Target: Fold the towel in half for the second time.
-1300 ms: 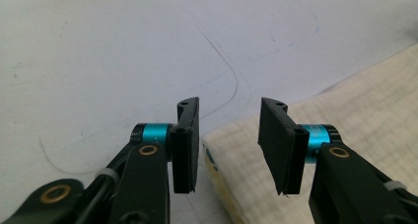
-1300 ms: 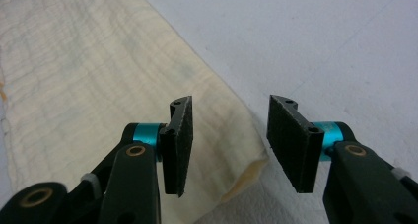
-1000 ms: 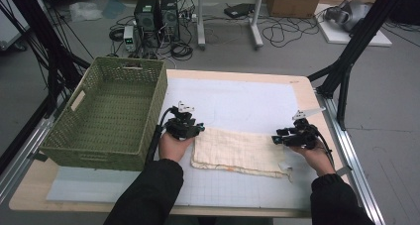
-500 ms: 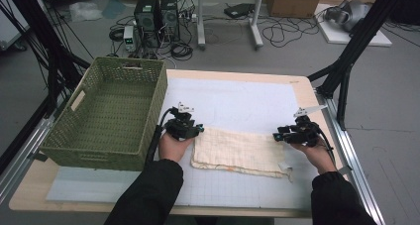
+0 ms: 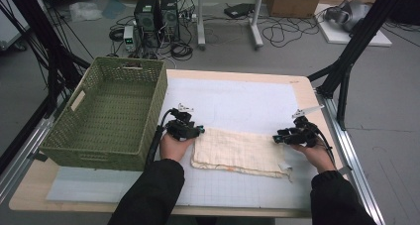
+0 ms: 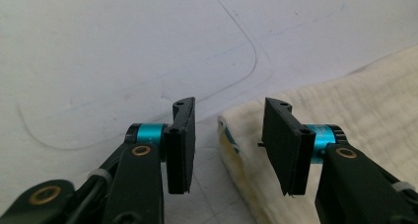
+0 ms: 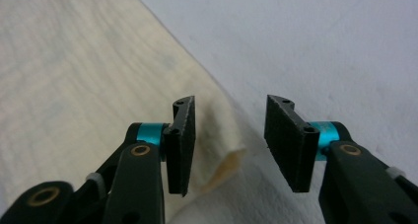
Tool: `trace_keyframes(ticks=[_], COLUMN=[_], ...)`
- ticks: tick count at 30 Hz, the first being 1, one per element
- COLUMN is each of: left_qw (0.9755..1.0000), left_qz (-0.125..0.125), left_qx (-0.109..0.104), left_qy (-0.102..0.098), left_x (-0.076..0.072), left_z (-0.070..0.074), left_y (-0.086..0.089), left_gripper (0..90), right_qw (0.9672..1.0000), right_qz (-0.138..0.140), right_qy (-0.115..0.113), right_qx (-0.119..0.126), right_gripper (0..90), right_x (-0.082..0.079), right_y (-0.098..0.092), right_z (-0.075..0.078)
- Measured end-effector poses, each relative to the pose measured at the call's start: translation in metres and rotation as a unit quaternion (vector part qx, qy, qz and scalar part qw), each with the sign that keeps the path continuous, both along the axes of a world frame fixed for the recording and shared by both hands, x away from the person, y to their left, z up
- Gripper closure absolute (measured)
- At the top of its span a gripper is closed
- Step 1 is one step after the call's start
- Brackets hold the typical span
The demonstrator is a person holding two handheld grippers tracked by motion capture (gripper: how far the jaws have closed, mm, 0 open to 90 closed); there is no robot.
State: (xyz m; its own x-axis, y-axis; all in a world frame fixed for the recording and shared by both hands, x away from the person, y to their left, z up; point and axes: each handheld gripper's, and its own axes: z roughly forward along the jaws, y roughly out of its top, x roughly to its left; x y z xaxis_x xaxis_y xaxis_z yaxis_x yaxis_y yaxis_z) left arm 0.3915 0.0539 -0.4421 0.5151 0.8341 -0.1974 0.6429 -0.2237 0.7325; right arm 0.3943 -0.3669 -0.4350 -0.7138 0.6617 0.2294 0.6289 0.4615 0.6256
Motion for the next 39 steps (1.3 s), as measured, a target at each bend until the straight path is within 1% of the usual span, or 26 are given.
trace_keyframes(ticks=[1,2,3,4,5,6,7,9,10,11,13,14,15,17,18,20,21,22,23,24,26,27,29,32,37,39], left_qw=[1.0,0.9996,0.9993,0.9993,0.999,0.9982,0.9979,0.9977,0.9979,0.998,0.9969,0.9965,0.9959,0.9943,0.9939,0.994,0.9944,0.9949,0.9947,0.9947,0.9951,0.995,0.9944,0.9936,0.9926,0.9919], left_qz=[-0.003,-0.006,-0.011,-0.02,-0.022,-0.027,-0.029,-0.024,-0.019,-0.013,0.004,0.018,0.029,0.041,0.042,0.04,0.038,0.033,0.03,0.032,0.032,0.03,0.029,0.027,0.013,0.008], left_qx=[0.008,0.024,0.032,0.028,0.036,0.047,0.052,0.055,0.051,0.045,0.043,0.03,0.022,0.013,0.014,0.019,0.02,0.023,0.026,0.022,0.016,0.011,0.007,0.0,-0.005,-0.004], left_qy=[-0.002,-0.012,-0.017,-0.012,-0.016,-0.024,-0.025,-0.032,-0.036,-0.042,-0.067,-0.076,-0.083,-0.098,-0.101,-0.1,-0.096,-0.093,-0.095,-0.095,-0.092,-0.094,-0.102,-0.11,-0.12,-0.127], left_x=[-0.001,-0.002,-0.004,-0.005,-0.006,-0.009,-0.01,-0.011,-0.011,-0.011,-0.012,-0.012,-0.011,-0.011,-0.011,-0.012,-0.013,-0.013,-0.014,-0.015,-0.017,-0.019,-0.022,-0.028,-0.042,-0.048], left_z=[-0.001,-0.001,-0.001,0.0,0.001,0.002,0.003,0.005,0.007,0.01,0.016,0.019,0.022,0.027,0.028,0.025,0.023,0.02,0.018,0.016,0.013,0.013,0.014,0.016,0.018,0.017], left_y=[-0.002,-0.004,-0.006,-0.007,-0.009,-0.01,-0.011,-0.009,-0.007,-0.005,-0.003,-0.001,0.002,0.005,0.007,0.008,0.008,0.007,0.008,0.008,0.011,0.012,0.013,0.015,0.017,0.018], left_gripper=[57.4,59.2,64.4,72.5,80.6,84.5,85.8,86.5,86.7,86.8,86.8,86.8,86.8,86.8,86.8,86.8,86.8,86.8,86.8,86.8,86.7,86.7,86.6,86.6,86.5,86.5], right_qw=[1.0,0.9998,0.9997,0.9998,0.9993,0.9991,0.9987,0.9984,0.9982,0.998,0.998,0.998,0.9982,0.9982,0.9979,0.9964,0.9966,0.9978,0.9985,0.9987,0.9978,0.9973,0.9973,0.9959,0.9952,0.9947], right_qz=[-0.002,0.001,0.009,0.014,0.027,0.032,0.037,0.044,0.046,0.049,0.047,0.044,0.041,0.031,0.024,0.012,0.007,0.006,0.008,0.009,0.003,0.002,0.005,0.01,0.03,0.034], right_qy=[-0.002,0.004,0.007,-0.002,0.005,0.007,0.016,0.021,0.02,0.015,0.001,0.0,-0.008,-0.023,-0.038,-0.057,-0.054,-0.044,-0.035,-0.033,-0.043,-0.046,-0.047,-0.06,-0.07,-0.071], right_qx=[0.007,0.018,0.021,0.017,0.024,0.026,0.031,0.031,0.034,0.038,0.043,0.044,0.042,0.045,0.047,0.062,0.062,0.05,0.041,0.039,0.051,0.057,0.056,0.066,0.061,0.067], right_gripper=[59.3,63.0,64.1,68.6,72.4,75.3,80.6,84.2,85.0,85.2,85.6,85.7,85.8,85.8,85.8,86.0,86.1,86.1,86.1,86.1,86.1,86.1,86.1,86.1,86.0,85.8], right_x=[0.0,0.0,0.0,-0.002,-0.003,-0.005,-0.004,-0.004,-0.004,-0.004,-0.005,-0.004,-0.002,0.0,0.001,0.002,0.003,0.004,0.004,0.003,0.0,-0.001,-0.003,-0.009,-0.023,-0.029], right_y=[-0.001,-0.002,-0.001,0.001,0.002,0.003,0.002,0.003,0.004,0.005,0.008,0.008,0.009,0.01,0.01,0.009,0.008,0.009,0.01,0.011,0.009,0.008,0.008,0.009,0.011,0.01], right_z=[-0.001,-0.001,-0.003,-0.003,-0.004,-0.005,-0.005,-0.004,-0.003,-0.002,0.002,0.005,0.008,0.018,0.023,0.028,0.025,0.021,0.017,0.014,0.012,0.012,0.014,0.018,0.02,0.02])
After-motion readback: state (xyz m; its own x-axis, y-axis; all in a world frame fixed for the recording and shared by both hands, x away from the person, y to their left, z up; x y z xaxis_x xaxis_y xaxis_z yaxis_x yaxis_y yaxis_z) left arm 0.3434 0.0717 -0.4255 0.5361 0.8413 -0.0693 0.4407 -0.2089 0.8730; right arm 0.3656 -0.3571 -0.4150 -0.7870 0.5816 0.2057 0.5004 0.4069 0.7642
